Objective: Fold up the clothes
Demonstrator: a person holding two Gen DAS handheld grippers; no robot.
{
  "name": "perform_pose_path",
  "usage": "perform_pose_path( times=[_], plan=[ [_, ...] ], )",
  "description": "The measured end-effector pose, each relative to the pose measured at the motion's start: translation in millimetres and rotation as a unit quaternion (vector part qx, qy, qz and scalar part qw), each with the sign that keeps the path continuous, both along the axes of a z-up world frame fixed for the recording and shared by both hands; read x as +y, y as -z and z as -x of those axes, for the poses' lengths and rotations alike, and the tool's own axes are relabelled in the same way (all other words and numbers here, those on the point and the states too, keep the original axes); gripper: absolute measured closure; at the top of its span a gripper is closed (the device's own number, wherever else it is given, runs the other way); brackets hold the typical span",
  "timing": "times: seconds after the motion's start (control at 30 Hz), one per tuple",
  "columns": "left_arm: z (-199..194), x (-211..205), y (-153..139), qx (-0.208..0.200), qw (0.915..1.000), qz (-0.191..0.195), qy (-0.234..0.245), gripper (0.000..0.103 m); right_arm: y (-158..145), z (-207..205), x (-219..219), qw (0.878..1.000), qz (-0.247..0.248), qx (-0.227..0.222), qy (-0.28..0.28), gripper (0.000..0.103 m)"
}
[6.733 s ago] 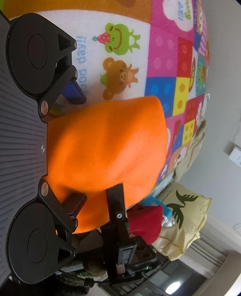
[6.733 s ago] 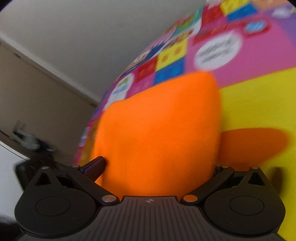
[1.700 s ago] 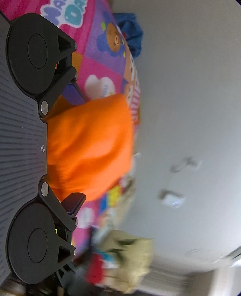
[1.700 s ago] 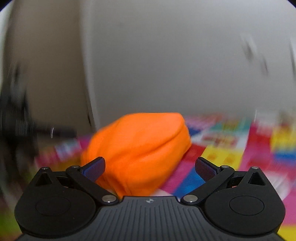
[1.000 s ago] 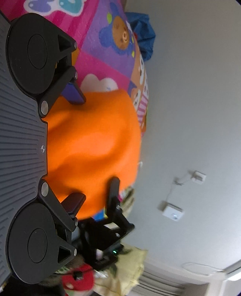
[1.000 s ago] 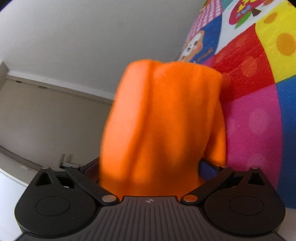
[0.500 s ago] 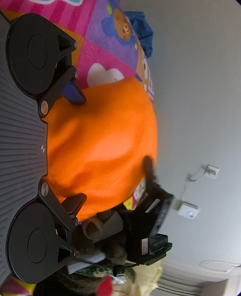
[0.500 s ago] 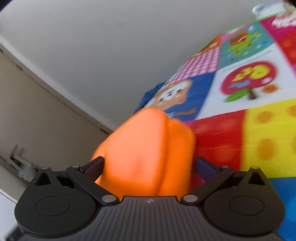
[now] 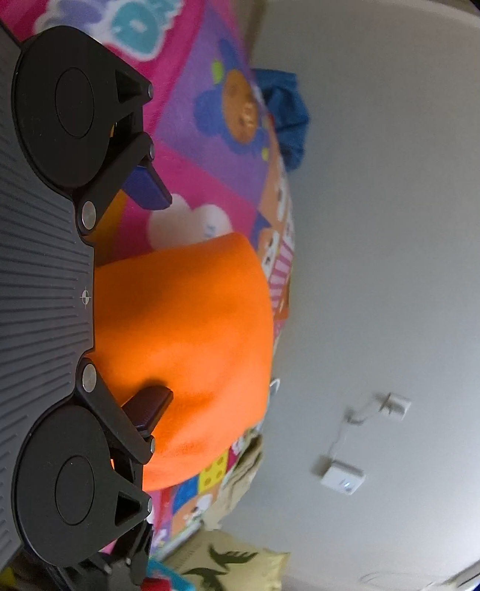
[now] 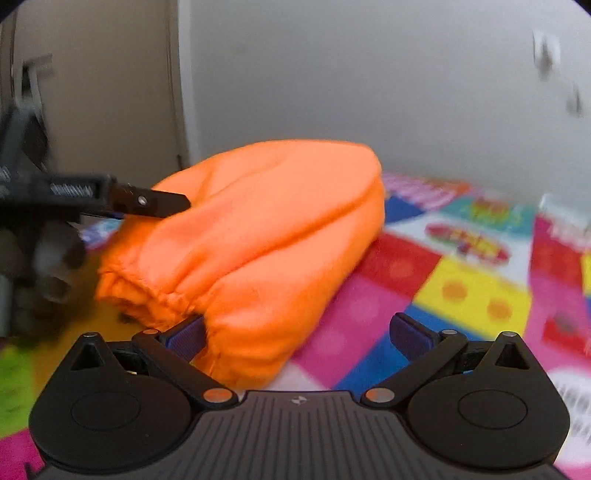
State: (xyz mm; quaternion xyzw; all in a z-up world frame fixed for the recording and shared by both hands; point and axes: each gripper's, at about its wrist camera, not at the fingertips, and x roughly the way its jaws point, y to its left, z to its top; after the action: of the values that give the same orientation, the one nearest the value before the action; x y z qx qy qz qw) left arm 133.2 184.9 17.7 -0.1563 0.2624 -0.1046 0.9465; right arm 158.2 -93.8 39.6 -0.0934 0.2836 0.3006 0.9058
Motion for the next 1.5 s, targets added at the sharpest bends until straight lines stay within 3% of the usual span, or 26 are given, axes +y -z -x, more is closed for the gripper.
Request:
perform_pose_path(
  times=[0.07,0.23,0.47,0.6,0.77,0.93,1.2,1.33,1.5],
  plan=[
    [7,3,-3,0.0,0.9999,0.004,-0.014,0.0,0,3,11,1.0,0.021,-0.021,0.01,0.0],
    [27,-3,-20,-0.013,0.9988,-0.042,-0.023,0.0,-12,21,-4,0.999,-0.024,-0.035,0.019,0.0],
    [34,-17,-25,-0.012,0.9963,-0.085,-0.008,0.0,-2,39,30,0.989,0.107,-0.071,-0.079,0.0],
    [37,-18,-25,-0.008,0.9957,-0.093,-0.007,0.0,12,27,59,0.983,0.153,-0.085,-0.056,0.0],
    [45,-17,-27,-0.004,0.9952,-0.097,-0.017,0.0,19,2,71,0.988,0.14,-0.073,-0.001,0.0],
    [63,-22,-19,0.014,0.9956,-0.089,-0.029,0.0,20,9,67,0.988,0.139,-0.066,0.017,0.0],
    [105,-55,12,0.113,0.9894,-0.088,-0.024,0.0,19,49,35,0.989,0.115,-0.016,0.093,0.0],
    [135,-71,15,0.108,0.9873,-0.099,-0.061,0.0,20,92,8,0.989,0.098,-0.009,0.114,0.0],
    [153,-88,23,0.079,0.9846,-0.119,-0.101,0.0,32,116,-25,0.983,0.063,-0.008,0.173,0.0]
  ],
)
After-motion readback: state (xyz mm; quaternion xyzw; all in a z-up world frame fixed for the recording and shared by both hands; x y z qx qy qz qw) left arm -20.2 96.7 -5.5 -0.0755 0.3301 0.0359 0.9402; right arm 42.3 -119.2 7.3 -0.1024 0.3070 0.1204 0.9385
